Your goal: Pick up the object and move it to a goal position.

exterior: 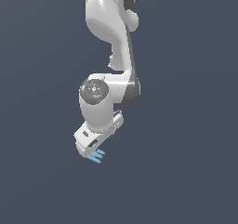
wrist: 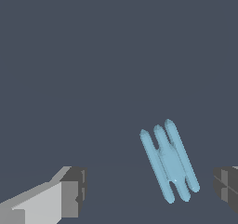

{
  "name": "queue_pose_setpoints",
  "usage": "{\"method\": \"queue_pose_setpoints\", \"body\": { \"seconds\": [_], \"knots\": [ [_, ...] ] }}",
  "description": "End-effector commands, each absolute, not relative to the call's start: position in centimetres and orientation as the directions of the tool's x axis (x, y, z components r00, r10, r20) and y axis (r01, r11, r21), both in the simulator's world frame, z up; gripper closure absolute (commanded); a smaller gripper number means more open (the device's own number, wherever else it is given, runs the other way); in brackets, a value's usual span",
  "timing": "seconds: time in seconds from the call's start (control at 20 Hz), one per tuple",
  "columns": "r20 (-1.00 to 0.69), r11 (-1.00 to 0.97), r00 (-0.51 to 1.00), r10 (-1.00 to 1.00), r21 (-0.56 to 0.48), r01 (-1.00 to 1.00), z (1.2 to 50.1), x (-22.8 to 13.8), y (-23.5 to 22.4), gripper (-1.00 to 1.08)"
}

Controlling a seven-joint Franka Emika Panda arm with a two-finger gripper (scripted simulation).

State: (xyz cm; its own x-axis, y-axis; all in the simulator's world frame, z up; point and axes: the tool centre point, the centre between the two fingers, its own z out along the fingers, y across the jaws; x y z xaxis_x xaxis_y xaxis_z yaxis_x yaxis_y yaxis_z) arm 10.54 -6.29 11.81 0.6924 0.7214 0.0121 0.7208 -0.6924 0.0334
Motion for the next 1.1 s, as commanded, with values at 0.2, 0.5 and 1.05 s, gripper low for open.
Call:
{"method": "queue_pose_setpoints", "body": {
  "seconds": [0.2,0.5,1.05],
  "knots": [
    [0.003,-0.582,0.582,0.813,0.022,0.813,9.8,11.4,-8.6,-0.92],
    [0.000,-0.483,0.483,0.876,0.012,0.876,8.1,12.0,-10.7,-0.92],
    [0.000,-0.381,0.381,0.924,0.001,0.924,6.3,12.3,-12.8,-0.92]
  ]
}}
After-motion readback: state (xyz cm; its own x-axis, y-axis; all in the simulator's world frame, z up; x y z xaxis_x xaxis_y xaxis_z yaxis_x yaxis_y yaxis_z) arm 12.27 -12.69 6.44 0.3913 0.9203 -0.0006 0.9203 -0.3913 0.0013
